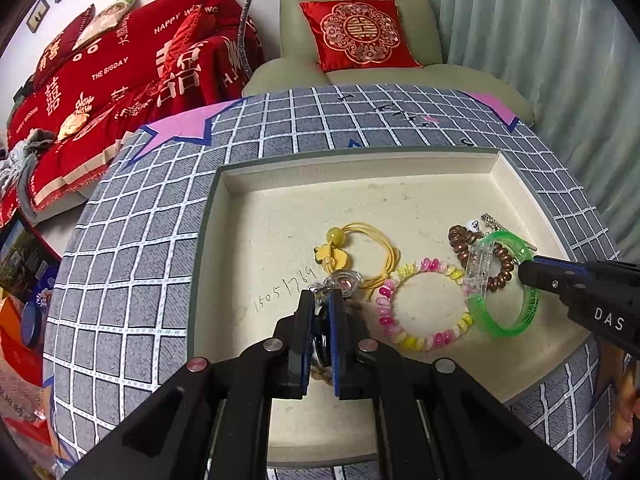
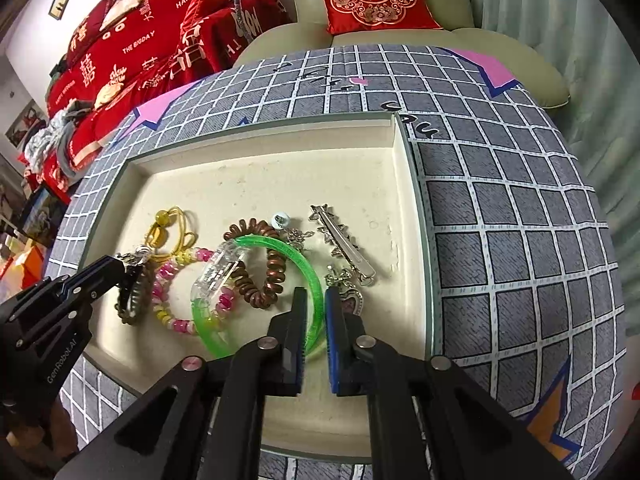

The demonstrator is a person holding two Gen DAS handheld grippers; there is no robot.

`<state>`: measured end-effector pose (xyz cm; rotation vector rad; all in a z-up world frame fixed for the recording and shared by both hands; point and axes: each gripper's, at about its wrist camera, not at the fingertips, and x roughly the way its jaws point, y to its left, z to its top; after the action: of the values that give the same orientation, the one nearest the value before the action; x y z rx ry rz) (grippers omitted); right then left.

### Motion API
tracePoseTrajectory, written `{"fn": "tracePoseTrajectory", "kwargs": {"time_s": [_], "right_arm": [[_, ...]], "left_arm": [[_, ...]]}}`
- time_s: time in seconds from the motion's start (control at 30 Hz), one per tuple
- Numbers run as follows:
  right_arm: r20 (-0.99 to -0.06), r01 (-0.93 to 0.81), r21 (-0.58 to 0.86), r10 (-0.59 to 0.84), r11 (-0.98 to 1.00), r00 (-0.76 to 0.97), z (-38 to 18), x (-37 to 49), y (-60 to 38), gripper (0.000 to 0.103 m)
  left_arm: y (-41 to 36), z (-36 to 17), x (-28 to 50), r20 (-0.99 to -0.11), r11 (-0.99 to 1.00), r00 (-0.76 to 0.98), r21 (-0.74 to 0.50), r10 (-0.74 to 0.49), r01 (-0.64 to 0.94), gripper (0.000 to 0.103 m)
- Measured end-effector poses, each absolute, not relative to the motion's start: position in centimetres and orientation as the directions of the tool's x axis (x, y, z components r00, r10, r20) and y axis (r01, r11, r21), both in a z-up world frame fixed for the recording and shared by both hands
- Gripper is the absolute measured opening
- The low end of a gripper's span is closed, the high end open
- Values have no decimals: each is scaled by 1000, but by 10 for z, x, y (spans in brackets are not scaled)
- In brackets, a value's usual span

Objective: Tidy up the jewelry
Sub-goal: 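Open the right gripper to drop the green bangle while the left releases the heart charm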

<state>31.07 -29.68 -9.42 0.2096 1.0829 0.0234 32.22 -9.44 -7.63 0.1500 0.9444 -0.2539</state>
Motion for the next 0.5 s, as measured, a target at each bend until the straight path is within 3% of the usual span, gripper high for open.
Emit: {"fn": "tracePoseTrajectory", "kwargs": {"time_s": [0.03,0.1,0.5], "right_arm": [[-872,81,186,127,979,472,-93,310,-297,43],[-864,78,196,135,977,485,-88,308,-296,62],[-816,88,237,149,968,558,-54,278,-301,63]], "left_arm": [[-94,-75,321,-815,961,560,15,-149,276,15],[-93,-74,320,-818,963,556,10,-148,271,15],[-84,-54,296,-788,959,581,-41,-203,279,16]]}}
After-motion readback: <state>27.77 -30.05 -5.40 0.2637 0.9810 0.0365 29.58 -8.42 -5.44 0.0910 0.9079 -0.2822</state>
